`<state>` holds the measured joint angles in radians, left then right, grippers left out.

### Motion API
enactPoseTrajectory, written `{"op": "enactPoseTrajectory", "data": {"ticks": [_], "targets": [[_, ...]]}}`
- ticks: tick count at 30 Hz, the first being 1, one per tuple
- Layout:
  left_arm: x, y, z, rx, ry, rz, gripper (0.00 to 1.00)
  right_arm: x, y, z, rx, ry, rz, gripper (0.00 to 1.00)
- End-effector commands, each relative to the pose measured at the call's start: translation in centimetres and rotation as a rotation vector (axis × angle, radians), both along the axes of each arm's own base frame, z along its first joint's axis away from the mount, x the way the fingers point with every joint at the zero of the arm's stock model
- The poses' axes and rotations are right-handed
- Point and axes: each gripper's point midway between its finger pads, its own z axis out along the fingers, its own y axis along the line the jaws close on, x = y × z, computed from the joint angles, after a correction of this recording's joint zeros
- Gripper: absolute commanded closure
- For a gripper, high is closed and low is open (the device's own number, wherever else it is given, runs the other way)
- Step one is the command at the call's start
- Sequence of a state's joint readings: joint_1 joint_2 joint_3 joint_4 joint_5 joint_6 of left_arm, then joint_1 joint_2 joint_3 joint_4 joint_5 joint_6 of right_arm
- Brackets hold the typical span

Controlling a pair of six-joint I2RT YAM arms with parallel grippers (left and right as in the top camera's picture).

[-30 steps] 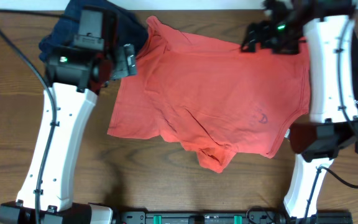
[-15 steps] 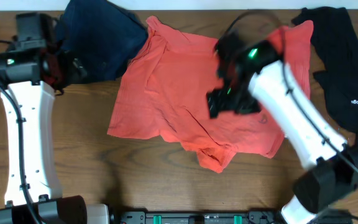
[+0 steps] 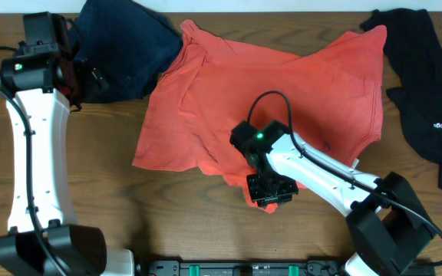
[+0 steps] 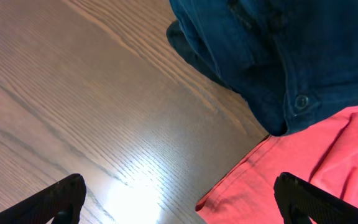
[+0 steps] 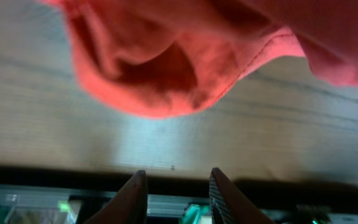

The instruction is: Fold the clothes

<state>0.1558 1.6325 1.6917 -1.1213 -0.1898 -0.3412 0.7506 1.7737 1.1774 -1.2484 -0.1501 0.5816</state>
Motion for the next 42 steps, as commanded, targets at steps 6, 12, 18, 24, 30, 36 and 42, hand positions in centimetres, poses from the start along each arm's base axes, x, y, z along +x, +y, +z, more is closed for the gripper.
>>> {"op": "enactPoseTrajectory", "data": {"ticks": [6, 12, 18, 24, 30, 36, 42], "targets": [[0.6, -0.3, -2.5, -0.038, 0.062, 0.002, 0.02, -0.4, -2.0, -3.8, -0.034, -0.029, -0.130, 0.73], [0.7, -0.3, -2.7, -0.038, 0.063, 0.001, 0.02, 2.6, -1.4, -4.8, 0.047, -0.114, -0.176, 0.62], [0.8, -0.3, -2.6, -0.037, 0.059, 0.001, 0.02, 3.0, -1.9, -5.8, 0.068, -0.128, -0.176, 0.49], [0.9, -0.3, -2.6, -0.037, 0.056, 0.002, 0.02, 1.6, -2.9, -6.7, 0.043, -0.090, -0.199, 0.70], [0.9, -0.3, -2.6, -0.037, 0.056, 0.001, 0.02, 0.9, -5.2, -6.7, -0.020, -0.042, -0.309, 0.99], [0.8, -0.3, -2.7, -0.038, 0.060, 0.001, 0.02, 1.5, -9.4, -5.1, -0.076, -0.025, -0.439, 0.98], [0.4, -0.4, -2.8, -0.038, 0.081, -0.006, 0.02, 1.7, -13.9, -1.7, -0.058, -0.056, -0.540, 0.99]]}}
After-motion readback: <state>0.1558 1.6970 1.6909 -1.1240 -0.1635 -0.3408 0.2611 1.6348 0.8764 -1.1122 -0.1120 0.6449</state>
